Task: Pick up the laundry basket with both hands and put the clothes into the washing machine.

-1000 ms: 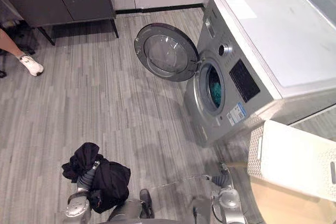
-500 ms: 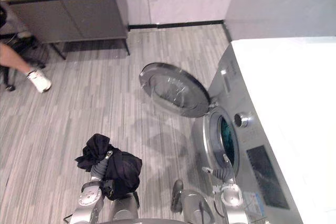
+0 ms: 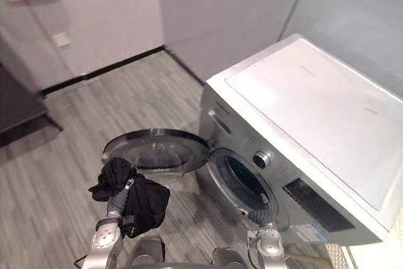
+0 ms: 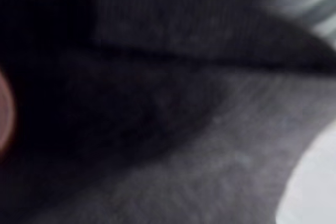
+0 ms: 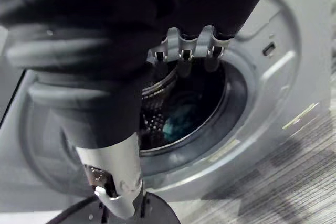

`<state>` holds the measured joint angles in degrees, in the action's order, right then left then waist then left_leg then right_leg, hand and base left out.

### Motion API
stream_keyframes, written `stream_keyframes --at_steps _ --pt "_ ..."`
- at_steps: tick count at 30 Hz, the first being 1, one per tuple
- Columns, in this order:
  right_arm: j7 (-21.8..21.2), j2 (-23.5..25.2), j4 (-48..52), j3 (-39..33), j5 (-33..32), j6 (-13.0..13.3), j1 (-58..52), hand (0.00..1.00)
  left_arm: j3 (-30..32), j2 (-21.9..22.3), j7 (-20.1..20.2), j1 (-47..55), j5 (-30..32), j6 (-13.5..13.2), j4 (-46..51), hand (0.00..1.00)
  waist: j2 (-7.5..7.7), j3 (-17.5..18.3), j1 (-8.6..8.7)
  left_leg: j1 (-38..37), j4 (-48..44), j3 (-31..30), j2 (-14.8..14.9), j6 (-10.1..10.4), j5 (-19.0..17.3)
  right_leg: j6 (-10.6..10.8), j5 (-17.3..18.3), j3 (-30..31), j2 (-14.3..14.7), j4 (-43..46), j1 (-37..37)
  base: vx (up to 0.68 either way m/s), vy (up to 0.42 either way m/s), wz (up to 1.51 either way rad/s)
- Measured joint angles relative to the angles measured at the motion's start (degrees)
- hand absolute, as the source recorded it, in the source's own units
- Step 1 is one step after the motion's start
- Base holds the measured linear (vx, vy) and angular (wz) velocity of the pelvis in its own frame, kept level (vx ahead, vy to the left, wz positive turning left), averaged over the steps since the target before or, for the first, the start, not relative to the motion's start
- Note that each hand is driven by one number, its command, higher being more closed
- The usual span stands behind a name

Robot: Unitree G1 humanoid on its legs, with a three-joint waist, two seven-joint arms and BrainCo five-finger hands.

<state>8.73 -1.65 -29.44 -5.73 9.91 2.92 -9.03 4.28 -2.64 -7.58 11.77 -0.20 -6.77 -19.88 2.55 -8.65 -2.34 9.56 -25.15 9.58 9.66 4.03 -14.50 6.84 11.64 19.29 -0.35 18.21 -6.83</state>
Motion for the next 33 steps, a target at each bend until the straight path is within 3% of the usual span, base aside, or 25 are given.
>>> stream_keyframes --at_steps 1,2,3,4,6,7,8,10,11,13,14,16,18,19,20,21,24,30,33 --pt "-0.01 -0.15 -1.75 0.01 0.00 -0.01 1.24 0.00 0.25 0.02 0.00 -0.40 0.00 0.01 -0.53 1.00 -0.12 0.02 0.07 -0.36 0.71 1.84 0.59 -0.28 0.18 -0.03 -1.34 -1.93 -0.38 -0.95 -0.72 -0.07 0.119 -1.55" --pt "-0.06 -0.39 -5.38 0.12 0.00 -0.06 3.88 0.00 0.76 -0.07 0.00 -0.67 0.01 0.04 -1.19 1.00 -0.46 -0.01 0.01 -1.20 2.13 5.69 1.78 -0.72 0.51 -1.17 -3.79 -9.00 -1.88 -2.84 -1.97 -0.07 0.047 -1.67" --pt "-0.05 -0.95 -8.33 0.65 0.01 -0.11 5.74 0.00 1.12 -0.46 -0.05 -0.39 0.05 0.07 -1.47 1.00 -0.88 -0.23 -0.06 -2.55 3.05 9.97 2.74 -0.73 0.52 -3.00 -4.64 -20.39 -4.53 -4.23 -2.45 -0.07 0.028 -1.60" --pt "-0.05 -1.49 -9.08 1.03 0.09 -0.12 6.42 0.00 1.03 -0.51 -0.01 -0.50 0.13 0.11 -1.96 1.00 -1.47 -0.30 0.14 -2.93 3.25 11.16 3.28 -0.73 0.51 -3.84 -5.02 -24.63 -5.83 -4.58 -2.44 -0.05 0.006 -1.40" --pt "-0.05 -2.78 -11.26 1.32 0.94 -0.15 6.85 0.00 1.14 -1.42 0.08 -0.67 0.37 0.21 -3.54 1.00 -2.94 -0.06 0.06 -5.01 4.45 15.75 4.73 -0.15 0.83 -6.63 -8.16 -40.83 -10.01 -6.47 -1.56 0.00 -0.015 -1.13" --pt "-0.05 -3.05 -11.44 1.32 0.97 -0.15 6.85 0.00 1.13 -1.65 0.09 -0.69 0.42 0.20 -3.92 1.00 -2.80 0.03 0.05 -5.44 4.71 16.09 4.83 0.03 0.93 -6.11 -9.38 -41.60 -10.02 -7.02 -1.22 0.06 -0.070 -0.84" --pt "-0.04 -4.02 -12.14 1.19 0.97 -0.13 6.86 0.00 1.26 -2.41 0.11 -0.93 0.62 0.22 -5.02 1.00 -3.82 0.02 0.19 -5.70 4.91 16.37 5.14 0.52 1.22 -3.46 -10.62 -40.44 -8.92 -8.03 -0.96 0.07 -0.100 -0.46" --pt "-0.05 -5.90 -12.60 1.17 0.95 -0.17 6.46 0.00 1.39 -1.68 0.25 -1.65 0.82 0.26 -6.56 1.00 -5.68 -0.09 0.39 -5.33 2.63 15.50 6.98 1.05 1.64 -3.22 -9.93 -39.57 -7.48 -7.95 -0.90 0.07 -0.178 -0.38" --pt "0.00 -6.91 -12.66 1.18 0.86 -0.18 6.15 0.00 1.42 -1.01 0.30 -1.66 0.91 0.30 -6.64 1.00 -6.75 -0.72 0.80 -3.71 -3.33 12.51 9.13 0.89 1.75 -3.78 -8.51 -39.37 -6.67 -6.62 -0.15 0.07 -0.203 -0.24" --pt "0.15 -7.59 -13.04 1.22 0.67 -0.17 6.13 0.00 1.27 -0.84 0.53 -1.67 0.94 0.34 -6.69 1.00 -6.93 -2.01 1.40 -0.97 -13.41 7.03 11.00 -1.52 4.55 -4.57 -6.49 -38.53 -5.72 -4.52 1.77 0.05 -0.192 -0.25" --pt "0.61 -7.72 -13.17 1.23 0.17 -0.14 6.16 0.00 1.09 -0.88 0.76 -1.30 0.93 0.37 -6.74 1.00 -5.40 -2.99 1.07 2.16 -19.59 1.66 10.34 -1.36 6.26 -5.14 -5.21 -36.96 -5.73 -3.57 2.73 0.04 -0.172 -0.37" --pt "1.41 -7.78 -13.24 0.92 -0.38 -0.07 6.65 0.00 -0.01 -0.88 1.10 -1.34 0.91 0.39 -6.75 1.00 -5.14 -3.29 0.92 4.37 -19.39 -4.65 6.35 0.84 2.27 -5.94 -3.79 -35.51 -6.04 -2.45 2.24 0.03 -0.066 -0.45" --pt "1.66 -8.76 -14.73 -0.51 -0.82 -0.04 7.08 0.00 -1.02 -0.94 1.07 -1.53 0.91 0.39 -6.86 1.00 -5.20 -3.64 0.85 6.59 -12.26 -9.36 1.36 2.35 -0.32 -5.59 -2.42 -33.09 -5.98 0.56 0.08 0.05 0.058 -0.58" --pt "2.18 -8.81 -14.68 -0.54 -0.77 -0.14 6.94 0.00 -1.36 -0.94 1.05 -1.60 1.01 0.44 -6.81 1.00 -5.43 -3.54 0.77 6.45 -9.55 -9.92 0.59 2.44 0.16 -5.20 -1.43 -32.56 -5.91 2.62 -1.19 0.08 0.142 -0.56" --pt "2.89 -9.16 -14.35 -0.71 -0.81 -0.13 6.84 0.00 -1.73 -0.86 0.99 -1.70 1.06 0.48 -6.46 1.00 -7.02 -4.01 0.41 6.55 -6.66 -9.71 0.21 1.05 0.68 -4.46 1.16 -31.48 -5.55 7.94 -3.64 0.07 0.138 -0.50" --pt "3.05 -7.65 -13.78 -1.19 -0.94 -0.34 6.63 0.00 -1.80 -1.38 0.86 -2.85 1.03 0.67 -6.35 1.00 -4.38 -6.02 0.10 7.10 -10.71 -7.37 -0.04 0.60 -1.35 -3.42 4.01 -29.92 -7.03 14.89 -6.31 0.06 0.112 -0.40" --pt "3.59 -6.41 -10.93 -1.25 -1.82 -0.33 6.78 0.00 -1.70 -1.90 -0.23 -4.18 0.86 0.84 -2.79 1.00 -2.71 -9.63 -0.06 12.20 -19.35 -6.08 -0.12 -0.36 -5.00 -2.79 7.21 -27.71 -8.74 24.51 -12.85 0.02 0.063 -0.26" --pt "5.60 -6.14 -2.92 -1.20 -3.52 -0.30 11.70 0.00 -1.89 -2.11 -3.31 -12.14 0.87 0.81 0.57 1.00 -3.07 -15.16 0.01 27.82 -37.35 -5.56 2.55 -1.54 -11.96 -2.94 13.12 -24.70 -9.46 42.62 -29.92 -0.15 0.039 -0.23" --pt "7.62 -5.58 2.49 -1.24 -3.79 -0.37 13.76 0.00 -1.89 -2.08 -5.51 -17.11 0.84 0.79 3.72 1.00 -2.55 -16.90 -0.01 40.14 -47.42 -6.63 4.49 -1.48 -14.43 -3.62 15.20 -23.60 -8.83 52.60 -42.65 -0.20 -0.023 -0.20"
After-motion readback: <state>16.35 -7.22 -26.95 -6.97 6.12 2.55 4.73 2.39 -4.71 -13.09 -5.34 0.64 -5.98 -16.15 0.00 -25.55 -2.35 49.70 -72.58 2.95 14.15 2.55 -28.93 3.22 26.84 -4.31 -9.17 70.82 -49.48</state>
